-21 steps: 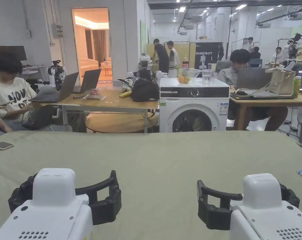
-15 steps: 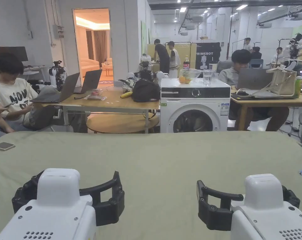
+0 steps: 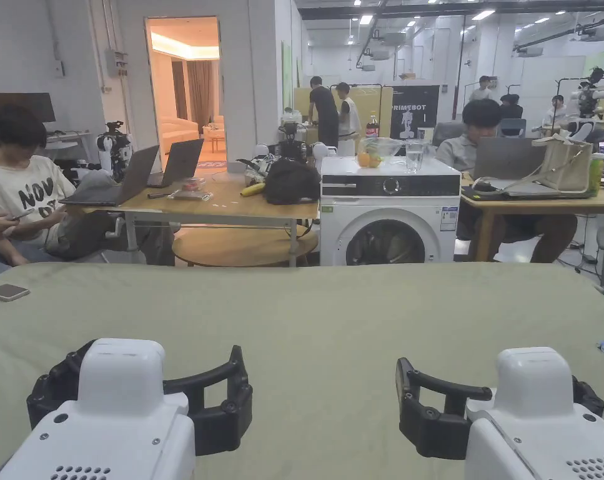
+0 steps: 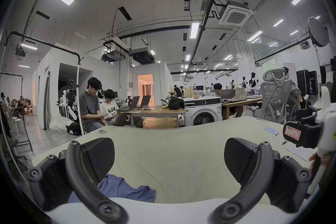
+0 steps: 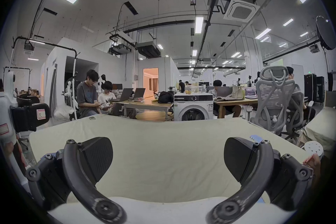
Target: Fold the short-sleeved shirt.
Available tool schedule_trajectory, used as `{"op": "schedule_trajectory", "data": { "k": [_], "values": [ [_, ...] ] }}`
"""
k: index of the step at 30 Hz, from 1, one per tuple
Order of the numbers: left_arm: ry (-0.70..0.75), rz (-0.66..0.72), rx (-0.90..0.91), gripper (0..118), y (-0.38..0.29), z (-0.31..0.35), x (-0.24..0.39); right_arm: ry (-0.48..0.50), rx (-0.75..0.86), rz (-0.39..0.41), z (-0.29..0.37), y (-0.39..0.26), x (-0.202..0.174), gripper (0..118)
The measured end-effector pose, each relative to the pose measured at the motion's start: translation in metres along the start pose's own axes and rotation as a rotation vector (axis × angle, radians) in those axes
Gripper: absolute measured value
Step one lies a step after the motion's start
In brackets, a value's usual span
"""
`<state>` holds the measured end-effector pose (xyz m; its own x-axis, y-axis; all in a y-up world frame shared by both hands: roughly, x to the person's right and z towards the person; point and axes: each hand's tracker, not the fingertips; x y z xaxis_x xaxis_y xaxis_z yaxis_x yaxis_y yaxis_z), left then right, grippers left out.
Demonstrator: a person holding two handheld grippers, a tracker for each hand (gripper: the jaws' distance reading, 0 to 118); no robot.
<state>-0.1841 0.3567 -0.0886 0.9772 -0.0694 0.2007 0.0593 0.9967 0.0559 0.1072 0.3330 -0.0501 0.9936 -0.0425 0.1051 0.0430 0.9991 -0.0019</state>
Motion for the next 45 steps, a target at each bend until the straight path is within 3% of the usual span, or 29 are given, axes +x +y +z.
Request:
{"op": "schedule_trajectory", "data": {
  "k": [3, 8, 18, 20, 21, 22, 23, 24, 25, 27, 29, 31, 34, 45],
  "values": [
    [0.002, 0.003, 0.002, 118, 0.000, 0.000, -0.001, -0.003, -0.002, 0.000, 0.000, 0.000, 0.000, 118],
    [0.008, 0.002, 0.007, 118, -0.001, 0.001, -0.002, -0.041, -0.022, 0.085, -0.003, -0.005, -0.008, 118],
    [-0.002, -0.011, 0.005, 118, -0.005, 0.000, -0.002, -0.048, -0.019, 0.095, -0.002, -0.005, -0.008, 118],
    [-0.005, -0.006, 0.007, 113, -0.004, 0.001, -0.001, -0.047, -0.019, 0.098, -0.001, -0.004, -0.007, 116],
    [-0.006, -0.007, 0.008, 107, -0.004, 0.001, -0.001, -0.042, -0.017, 0.100, 0.000, -0.004, -0.007, 108],
    [-0.010, -0.011, 0.009, 95, -0.004, 0.001, -0.001, -0.042, -0.011, 0.104, 0.001, -0.004, -0.007, 90],
    [-0.011, -0.016, 0.004, 71, -0.004, 0.001, 0.001, -0.047, -0.005, 0.108, 0.001, -0.004, -0.007, 54],
    [-0.008, -0.027, -0.009, 55, -0.003, -0.001, 0.002, -0.050, -0.007, 0.112, 0.000, -0.003, -0.007, 32],
    [-0.008, -0.038, -0.019, 43, -0.004, -0.002, 0.003, -0.056, -0.012, 0.112, -0.002, -0.003, -0.008, 20],
    [-0.029, -0.042, -0.025, 3, -0.005, -0.002, 0.003, -0.056, -0.015, 0.112, -0.003, -0.004, -0.007, 17],
    [0.003, -0.051, -0.008, 0, -0.006, 0.000, 0.005, -0.047, -0.030, 0.111, -0.003, -0.005, -0.006, 0],
    [-0.019, -0.038, -0.018, 0, -0.006, -0.001, 0.003, -0.116, -0.043, 0.151, -0.005, -0.008, -0.009, 0],
    [0.009, -0.014, -0.006, 0, -0.004, -0.002, 0.000, -0.086, -0.054, 0.157, -0.008, -0.010, -0.006, 0],
    [-0.017, 0.042, -0.007, 0, -0.002, -0.015, -0.012, -0.059, -0.035, 0.058, -0.015, -0.004, 0.002, 0]
  ]
}}
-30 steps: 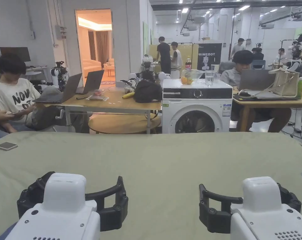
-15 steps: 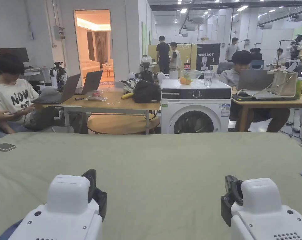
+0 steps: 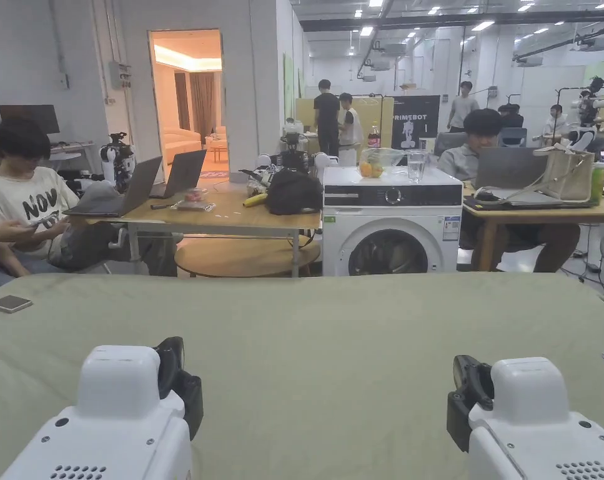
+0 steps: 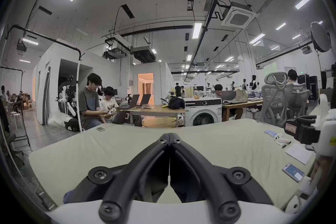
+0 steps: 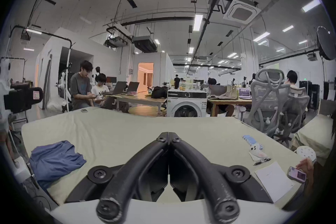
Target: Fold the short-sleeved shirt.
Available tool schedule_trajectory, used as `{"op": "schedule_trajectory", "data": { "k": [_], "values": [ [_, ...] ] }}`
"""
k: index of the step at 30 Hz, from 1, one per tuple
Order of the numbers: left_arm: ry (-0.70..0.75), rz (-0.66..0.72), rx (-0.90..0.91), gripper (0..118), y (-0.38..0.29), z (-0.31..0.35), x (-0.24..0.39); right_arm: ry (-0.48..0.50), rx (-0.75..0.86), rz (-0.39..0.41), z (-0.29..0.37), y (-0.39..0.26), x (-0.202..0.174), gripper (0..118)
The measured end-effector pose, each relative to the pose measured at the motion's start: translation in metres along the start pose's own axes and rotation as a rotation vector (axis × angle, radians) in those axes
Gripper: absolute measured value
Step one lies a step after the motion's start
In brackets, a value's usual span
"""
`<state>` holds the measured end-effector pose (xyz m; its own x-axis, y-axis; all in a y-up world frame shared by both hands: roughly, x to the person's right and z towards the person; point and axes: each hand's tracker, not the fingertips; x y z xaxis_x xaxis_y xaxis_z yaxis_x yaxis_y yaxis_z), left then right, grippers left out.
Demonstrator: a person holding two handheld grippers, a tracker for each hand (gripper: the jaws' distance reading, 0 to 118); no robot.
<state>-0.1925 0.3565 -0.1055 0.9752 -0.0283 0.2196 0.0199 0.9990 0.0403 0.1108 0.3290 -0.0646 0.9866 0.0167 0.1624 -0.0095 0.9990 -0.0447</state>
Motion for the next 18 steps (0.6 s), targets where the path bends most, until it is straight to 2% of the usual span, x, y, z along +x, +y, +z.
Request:
{"op": "schedule_trajectory", "data": {
  "k": [9, 12, 13, 15, 18],
  "values": [
    [0.003, 0.024, 0.000, 0, -0.002, 0.007, -0.004, 0.020, -0.017, 0.024, -0.004, -0.003, -0.007, 0],
    [0.019, -0.025, -0.006, 0, 0.003, 0.012, -0.007, 0.054, -0.024, 0.000, -0.008, -0.004, -0.019, 0],
    [0.037, -0.059, -0.020, 0, 0.006, 0.015, -0.010, 0.103, -0.033, -0.012, -0.010, -0.004, -0.027, 0],
    [0.080, -0.094, -0.006, 0, 0.008, 0.025, -0.020, 0.134, -0.028, -0.009, -0.014, -0.006, -0.045, 0],
    [0.134, -0.066, -0.010, 0, 0.011, 0.041, -0.044, 0.245, -0.031, -0.036, -0.022, -0.005, -0.074, 0]
  ]
}}
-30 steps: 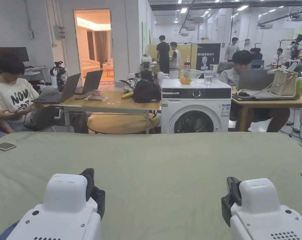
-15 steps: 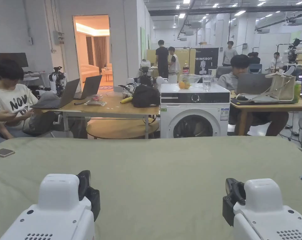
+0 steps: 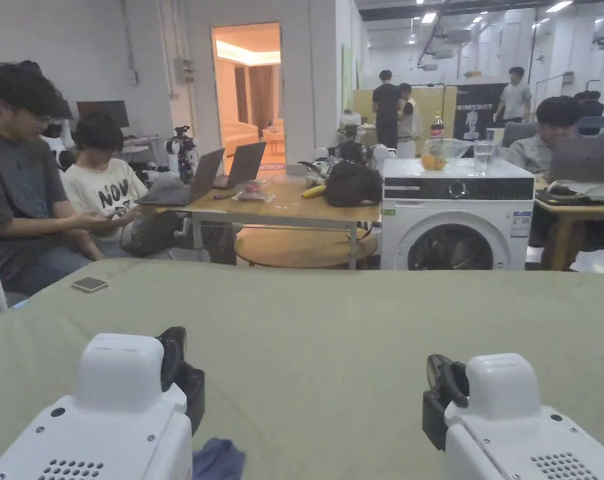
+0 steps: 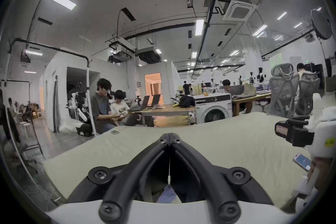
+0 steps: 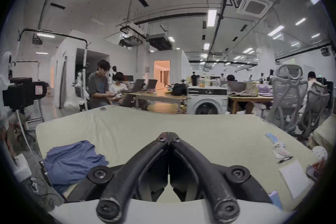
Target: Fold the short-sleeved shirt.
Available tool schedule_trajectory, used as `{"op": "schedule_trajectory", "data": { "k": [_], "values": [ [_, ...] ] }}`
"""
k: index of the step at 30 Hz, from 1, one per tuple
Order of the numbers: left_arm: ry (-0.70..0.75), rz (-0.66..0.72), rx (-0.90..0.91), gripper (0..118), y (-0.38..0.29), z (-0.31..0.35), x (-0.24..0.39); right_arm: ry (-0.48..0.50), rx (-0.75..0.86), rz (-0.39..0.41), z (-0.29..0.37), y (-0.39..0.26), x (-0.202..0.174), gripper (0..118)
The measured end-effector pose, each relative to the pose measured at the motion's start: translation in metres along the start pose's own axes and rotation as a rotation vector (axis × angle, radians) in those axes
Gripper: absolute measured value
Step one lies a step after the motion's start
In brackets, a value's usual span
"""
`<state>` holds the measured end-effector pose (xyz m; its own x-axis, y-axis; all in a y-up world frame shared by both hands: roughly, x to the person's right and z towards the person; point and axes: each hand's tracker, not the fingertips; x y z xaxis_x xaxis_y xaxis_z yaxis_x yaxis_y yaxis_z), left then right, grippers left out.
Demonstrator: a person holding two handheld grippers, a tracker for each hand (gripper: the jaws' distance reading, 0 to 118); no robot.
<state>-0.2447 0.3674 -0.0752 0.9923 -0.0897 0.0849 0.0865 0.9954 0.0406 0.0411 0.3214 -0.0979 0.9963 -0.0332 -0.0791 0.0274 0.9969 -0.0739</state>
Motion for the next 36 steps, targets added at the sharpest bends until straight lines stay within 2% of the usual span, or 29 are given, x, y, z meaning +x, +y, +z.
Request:
{"op": "schedule_trajectory", "data": {
  "k": [6, 9, 11, 12, 15, 18, 19, 22, 24, 25, 26, 27, 28, 30, 31, 32, 34, 36],
  "values": [
    [0.107, -0.030, -0.084, 0, -0.012, 0.017, -0.048, 0.109, -0.028, -0.009, -0.020, -0.006, -0.036, 0],
    [0.110, -0.032, -0.127, 0, -0.019, 0.017, -0.064, 0.135, -0.044, -0.024, -0.026, -0.012, -0.043, 0],
    [0.066, -0.018, -0.247, 0, -0.028, -0.002, -0.081, 0.156, -0.064, -0.028, -0.027, -0.016, -0.044, 0],
    [0.024, -0.023, -0.301, 6, -0.038, -0.016, -0.092, 0.166, -0.073, -0.025, -0.026, -0.018, -0.043, 0],
    [-0.145, 0.009, -0.583, 96, -0.077, -0.063, -0.118, 0.185, -0.107, -0.043, -0.021, -0.032, -0.034, 0],
    [-0.161, 0.018, -0.671, 92, -0.120, -0.104, -0.127, 0.184, -0.154, -0.101, -0.018, -0.049, -0.019, 0],
    [-0.146, 0.011, -0.713, 93, -0.136, -0.119, -0.127, 0.165, -0.176, -0.112, -0.017, -0.055, -0.014, 0],
    [-0.225, 0.020, -0.855, 93, -0.181, -0.158, -0.129, 0.144, -0.211, -0.121, -0.010, -0.067, 0.004, 0],
    [-0.161, -0.045, -0.930, 93, -0.205, -0.175, -0.126, 0.111, -0.237, -0.120, -0.005, -0.071, 0.016, 0],
    [-0.163, -0.038, -0.969, 93, -0.216, -0.183, -0.128, 0.095, -0.248, -0.120, -0.003, -0.073, 0.023, 0],
    [-0.201, 0.042, -1.029, 89, -0.226, -0.188, -0.131, 0.082, -0.256, -0.123, -0.002, -0.075, 0.029, 0],
    [-0.201, 0.107, -1.052, 89, -0.230, -0.186, -0.133, 0.073, -0.262, -0.126, -0.001, -0.074, 0.032, 0],
    [-0.170, 0.095, -0.969, 87, -0.222, -0.182, -0.135, 0.057, -0.266, -0.134, 0.000, -0.075, 0.036, 0],
    [-0.169, 0.064, -0.973, 84, -0.218, -0.183, -0.134, 0.047, -0.273, -0.163, 0.000, -0.078, 0.043, 0],
    [-0.194, 0.052, -0.943, 78, -0.214, -0.181, -0.133, 0.053, -0.278, -0.184, -0.002, -0.080, 0.044, 0],
    [-0.191, 0.058, -0.932, 55, -0.211, -0.180, -0.132, 0.058, -0.282, -0.190, -0.003, -0.080, 0.044, 0],
    [-0.169, 0.081, -0.952, 0, -0.216, -0.184, -0.129, 0.059, -0.281, -0.183, -0.004, -0.080, 0.042, 0],
    [-0.165, 0.091, -0.941, 0, -0.211, -0.181, -0.133, 0.077, -0.278, -0.177, -0.002, -0.076, 0.039, 0]
  ]
}}
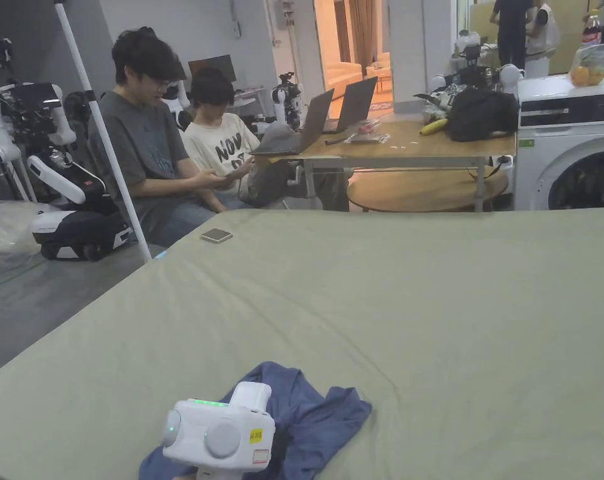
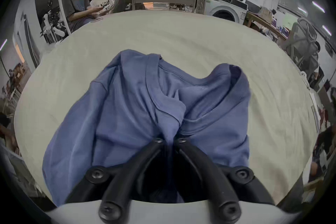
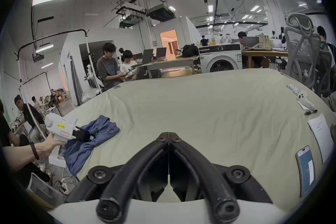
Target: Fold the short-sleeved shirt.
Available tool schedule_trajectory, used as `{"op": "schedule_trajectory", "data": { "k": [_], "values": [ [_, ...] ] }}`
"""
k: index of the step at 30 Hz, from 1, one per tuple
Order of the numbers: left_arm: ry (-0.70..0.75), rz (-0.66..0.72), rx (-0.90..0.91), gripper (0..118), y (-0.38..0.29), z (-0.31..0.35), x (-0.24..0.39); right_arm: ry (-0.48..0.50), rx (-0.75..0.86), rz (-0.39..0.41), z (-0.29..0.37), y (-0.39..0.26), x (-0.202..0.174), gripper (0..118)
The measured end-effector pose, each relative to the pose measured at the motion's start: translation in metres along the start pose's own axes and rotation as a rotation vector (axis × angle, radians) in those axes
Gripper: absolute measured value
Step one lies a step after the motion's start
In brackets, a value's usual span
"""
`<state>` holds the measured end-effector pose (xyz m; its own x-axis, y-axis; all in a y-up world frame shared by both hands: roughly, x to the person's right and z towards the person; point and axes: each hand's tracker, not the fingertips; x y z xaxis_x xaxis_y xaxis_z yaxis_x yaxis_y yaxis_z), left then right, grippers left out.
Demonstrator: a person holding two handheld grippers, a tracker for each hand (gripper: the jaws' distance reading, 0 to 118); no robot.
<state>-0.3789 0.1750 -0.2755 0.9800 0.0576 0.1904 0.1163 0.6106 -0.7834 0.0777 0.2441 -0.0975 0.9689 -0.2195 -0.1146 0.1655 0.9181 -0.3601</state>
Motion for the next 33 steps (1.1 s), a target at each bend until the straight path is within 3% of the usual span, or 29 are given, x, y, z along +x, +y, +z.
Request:
{"op": "schedule_trajectory", "data": {
  "k": [3, 4, 9, 12, 15, 19, 21, 28, 33],
  "values": [
    [-0.128, 0.284, 0.172, 0, 0.025, 0.044, -0.029, 0.016, 0.017, 0.013, 0.005, 0.004, -0.003, 0],
    [-0.122, 0.323, 0.231, 0, 0.038, 0.064, -0.037, 0.027, 0.018, 0.013, 0.005, 0.006, -0.003, 0],
    [0.050, 0.042, 0.475, 0, 0.140, 0.190, -0.039, 0.039, 0.086, -0.001, 0.019, 0.013, 0.003, 0],
    [0.002, 0.041, 0.642, 0, 0.200, 0.259, -0.014, 0.061, 0.107, -0.032, 0.027, 0.020, 0.012, 0],
    [0.055, -0.132, 0.664, 0, 0.244, 0.285, 0.031, 0.034, 0.132, -0.028, 0.039, 0.026, 0.017, 0],
    [-0.001, -0.330, 0.607, 0, 0.249, 0.240, 0.107, -0.007, 0.168, -0.027, 0.061, 0.027, 0.029, 0],
    [-0.083, -0.334, 0.570, 0, 0.228, 0.190, 0.147, -0.026, 0.179, -0.038, 0.072, 0.029, 0.037, 0],
    [-0.591, -0.338, 0.268, 0, 0.116, 0.036, 0.344, -0.134, 0.227, -0.062, 0.112, 0.037, 0.067, 0],
    [-0.796, -0.523, 0.063, 0, 0.021, 0.001, 0.464, -0.240, 0.227, -0.017, 0.137, 0.036, 0.082, 0]
  ]
}}
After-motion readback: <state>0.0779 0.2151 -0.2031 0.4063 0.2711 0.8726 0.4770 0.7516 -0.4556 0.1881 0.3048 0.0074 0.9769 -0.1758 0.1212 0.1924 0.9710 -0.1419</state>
